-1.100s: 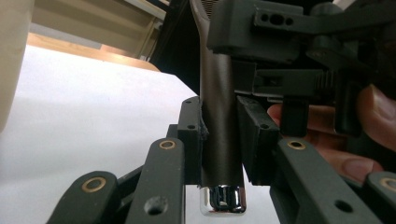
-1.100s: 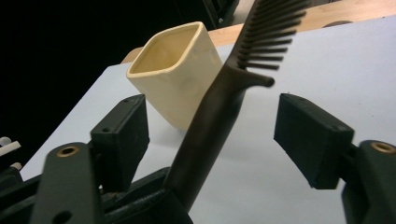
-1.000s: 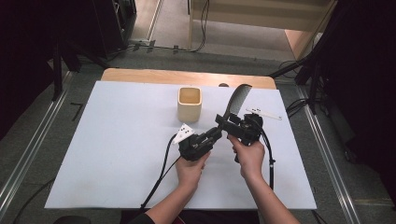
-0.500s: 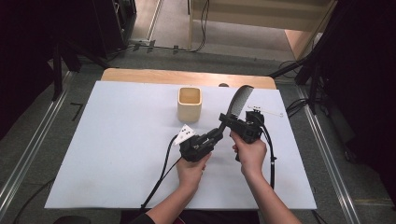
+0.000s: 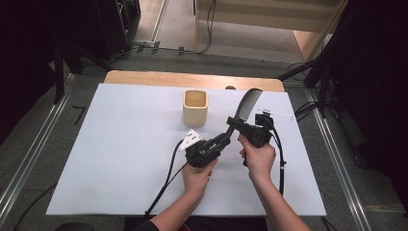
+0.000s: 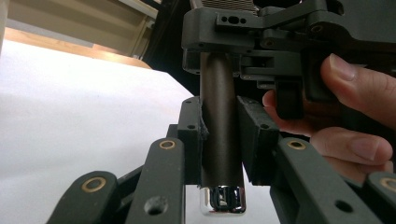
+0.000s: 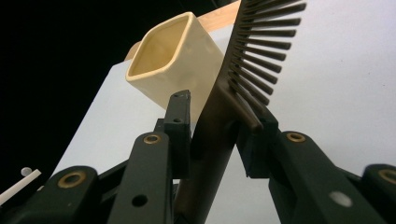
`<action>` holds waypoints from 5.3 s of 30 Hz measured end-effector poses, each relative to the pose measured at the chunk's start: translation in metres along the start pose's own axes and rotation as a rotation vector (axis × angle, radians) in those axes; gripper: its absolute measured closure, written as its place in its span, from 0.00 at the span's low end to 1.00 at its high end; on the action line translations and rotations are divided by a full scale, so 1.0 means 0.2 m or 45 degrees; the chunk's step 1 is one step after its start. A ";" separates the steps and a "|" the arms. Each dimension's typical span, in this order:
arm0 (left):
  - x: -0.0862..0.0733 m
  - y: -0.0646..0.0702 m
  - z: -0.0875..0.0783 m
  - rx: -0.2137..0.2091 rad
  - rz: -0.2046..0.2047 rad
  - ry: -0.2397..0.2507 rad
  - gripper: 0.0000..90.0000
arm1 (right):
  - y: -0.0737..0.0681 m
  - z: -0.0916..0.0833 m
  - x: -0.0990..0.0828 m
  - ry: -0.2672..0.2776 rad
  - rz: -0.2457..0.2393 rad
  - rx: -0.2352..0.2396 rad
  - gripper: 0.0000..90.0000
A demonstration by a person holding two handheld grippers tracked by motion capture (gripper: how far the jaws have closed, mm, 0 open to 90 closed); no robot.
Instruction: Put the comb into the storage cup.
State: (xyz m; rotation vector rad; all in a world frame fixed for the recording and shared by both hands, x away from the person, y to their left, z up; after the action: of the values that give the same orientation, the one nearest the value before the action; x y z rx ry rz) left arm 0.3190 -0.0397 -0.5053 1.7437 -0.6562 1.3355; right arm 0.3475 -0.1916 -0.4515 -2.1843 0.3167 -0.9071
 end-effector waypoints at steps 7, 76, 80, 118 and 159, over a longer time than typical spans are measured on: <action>-0.01 -0.01 0.00 -0.022 -0.026 0.002 0.81 | 0.00 0.00 0.00 -0.005 0.001 -0.001 0.75; 0.13 -0.19 -0.18 -0.159 -0.111 -0.563 0.44 | 0.08 0.00 0.03 0.049 -0.076 -0.061 0.78; 0.12 -0.21 -0.19 -0.162 -0.114 -0.591 0.44 | 0.07 0.00 0.02 0.036 -0.100 -0.038 0.78; 0.16 -0.30 -0.50 -0.273 0.040 -0.813 0.41 | 0.03 -0.02 0.01 0.080 -0.201 -0.029 0.78; 0.14 -0.44 -0.86 -0.106 0.016 -0.806 0.40 | -0.05 0.04 0.03 0.070 -0.249 0.019 0.78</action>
State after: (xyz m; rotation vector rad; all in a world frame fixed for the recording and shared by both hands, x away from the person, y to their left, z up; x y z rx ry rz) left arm 0.3071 0.1547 -0.4868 2.0997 -1.0484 0.7306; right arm 0.3558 -0.1832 -0.4454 -2.2073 0.1234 -1.0738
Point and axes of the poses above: each handheld gripper's, and its own axes: z roughly forward along the jaws, x roughly out of its top, y roughly to its right, the point moved 4 cm from there along z, roughly forward along the jaws, and after that the axes turned 12 degrees about z, right-handed, at the moved point
